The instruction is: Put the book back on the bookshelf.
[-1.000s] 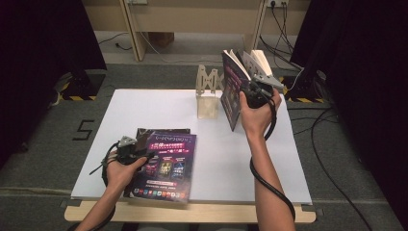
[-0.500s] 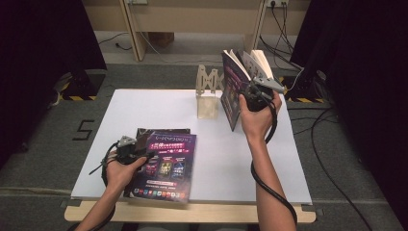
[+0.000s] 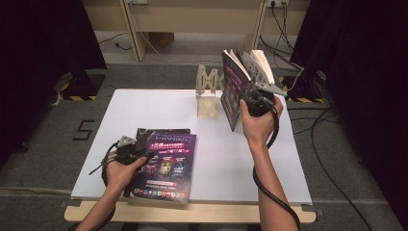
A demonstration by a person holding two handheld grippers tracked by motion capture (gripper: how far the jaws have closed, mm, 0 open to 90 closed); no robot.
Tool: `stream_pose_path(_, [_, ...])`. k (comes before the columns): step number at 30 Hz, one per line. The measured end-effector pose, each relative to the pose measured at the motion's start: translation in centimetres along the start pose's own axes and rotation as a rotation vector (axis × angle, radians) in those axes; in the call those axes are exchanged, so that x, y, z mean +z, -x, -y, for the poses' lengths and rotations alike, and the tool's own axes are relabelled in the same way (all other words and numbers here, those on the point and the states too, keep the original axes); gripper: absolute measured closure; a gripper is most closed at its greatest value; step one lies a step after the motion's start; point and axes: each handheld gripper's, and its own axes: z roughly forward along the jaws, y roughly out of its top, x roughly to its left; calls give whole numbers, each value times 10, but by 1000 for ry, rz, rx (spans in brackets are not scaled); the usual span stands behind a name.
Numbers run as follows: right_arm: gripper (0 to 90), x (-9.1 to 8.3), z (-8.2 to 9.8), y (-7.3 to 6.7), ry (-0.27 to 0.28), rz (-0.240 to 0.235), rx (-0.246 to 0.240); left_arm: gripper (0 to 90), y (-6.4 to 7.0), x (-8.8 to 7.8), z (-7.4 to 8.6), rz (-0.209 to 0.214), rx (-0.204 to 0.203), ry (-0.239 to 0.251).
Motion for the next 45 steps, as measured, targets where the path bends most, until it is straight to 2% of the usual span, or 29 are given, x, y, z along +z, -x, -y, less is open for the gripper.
stream_pose_path(14, [503, -8, 15, 3, -36, -26, 16, 553, -3, 0, 0, -15, -8, -3])
stream_pose_path(28, [503, -17, 35, 7, -84, -55, 35, 564, -9, 2, -1, -39, -34, -8])
stream_pose_path(37, [503, -20, 55, 13, -137, -56, 44, 584, -14, 11, 1, -50, -50, -38])
stream_pose_path(39, [505, -17, 65, 13, -169, -67, 49, 591, -16, 13, 2, -48, -58, -45])
stream_pose_path(45, [509, -9, 76, 8, -216, -90, 61, 608, -18, 15, 5, -48, -71, -62])
